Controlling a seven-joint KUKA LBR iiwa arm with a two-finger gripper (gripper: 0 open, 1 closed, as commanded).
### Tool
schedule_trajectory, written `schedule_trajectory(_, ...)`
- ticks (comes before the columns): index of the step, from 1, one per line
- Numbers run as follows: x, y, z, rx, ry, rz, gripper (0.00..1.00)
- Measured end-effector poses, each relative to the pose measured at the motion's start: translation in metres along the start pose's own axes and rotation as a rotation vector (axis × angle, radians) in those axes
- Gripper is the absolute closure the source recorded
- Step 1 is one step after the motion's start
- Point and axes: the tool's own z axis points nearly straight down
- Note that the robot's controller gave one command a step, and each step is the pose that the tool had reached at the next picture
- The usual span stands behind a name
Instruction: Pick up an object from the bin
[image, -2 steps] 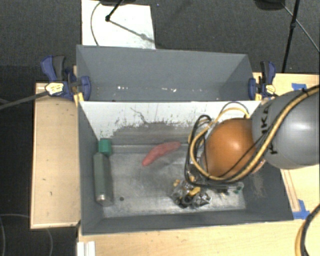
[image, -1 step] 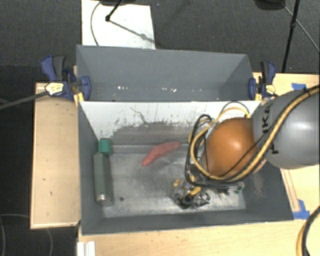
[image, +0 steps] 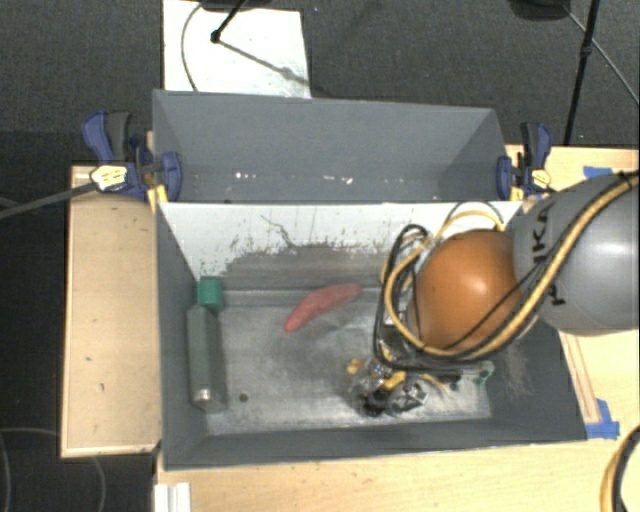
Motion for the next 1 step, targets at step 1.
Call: schedule_trajectory(1, 0.0006, 0.0008, -0.0166, -0.004, 0.004, 0.001, 1.0)
